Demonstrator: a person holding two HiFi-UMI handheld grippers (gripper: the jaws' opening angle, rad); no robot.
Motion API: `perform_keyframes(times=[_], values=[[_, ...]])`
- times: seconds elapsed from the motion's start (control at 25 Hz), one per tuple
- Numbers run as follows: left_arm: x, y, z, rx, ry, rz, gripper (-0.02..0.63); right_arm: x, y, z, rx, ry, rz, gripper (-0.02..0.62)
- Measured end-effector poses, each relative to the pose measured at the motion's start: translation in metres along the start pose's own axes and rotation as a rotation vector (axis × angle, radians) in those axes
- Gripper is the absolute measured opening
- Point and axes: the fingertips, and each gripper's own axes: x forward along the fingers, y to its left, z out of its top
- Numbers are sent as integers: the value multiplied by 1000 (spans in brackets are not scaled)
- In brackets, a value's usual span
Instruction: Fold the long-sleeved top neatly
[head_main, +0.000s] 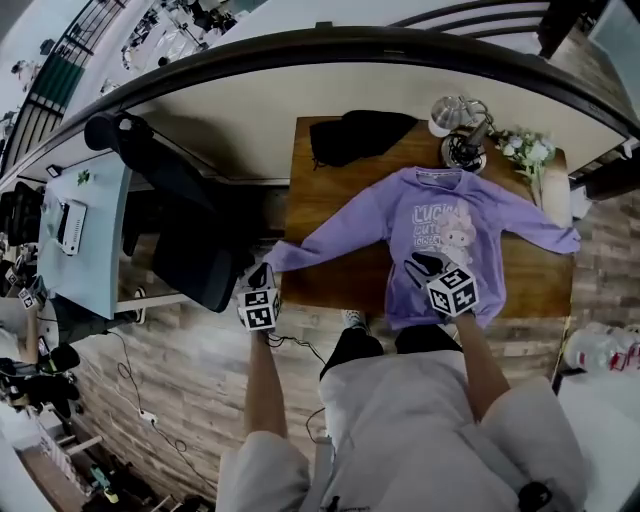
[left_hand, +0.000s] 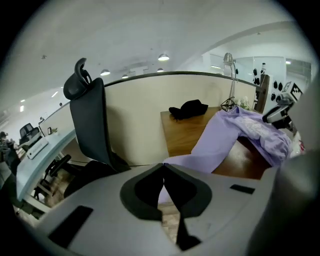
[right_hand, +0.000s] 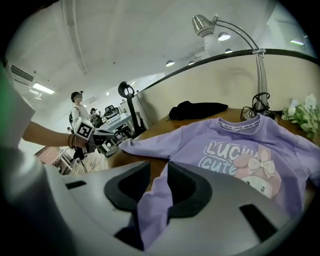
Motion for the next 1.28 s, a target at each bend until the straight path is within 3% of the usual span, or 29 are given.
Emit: perform_keyframes(times=[0.2,0.32,0.48,0.6,0.72,0.8,1.0,1.16,1.28], values=[[22,23,-25,-14,19,-70,25,22,29,11,-13,2,-41,112],[33,36,-44,-116,23,-119,25,35,43,14,-23,18,-55,112],[36,49,-74,-391,3,-223,28,58,71,13,-36,53,-30,112],[38,53,-87,-670,-48,-341,33,77,91,19,-41,73,-8,112],[41,43,-90,-954,-123,-503,132,96,108,25,-17,75,16,112],[43,33,-86,-1057,-169,-595,196,105,116,27,-18,84,25,112],[61,19,-89,-1208,-155,-723,221,115,132,33,5,87,38,117],[70,9,-94,-1233,-101,-777,218,114,131,33,21,83,15,123],[72,10,-94,-1193,-91,-762,44,108,122,32,53,64,-8,123]])
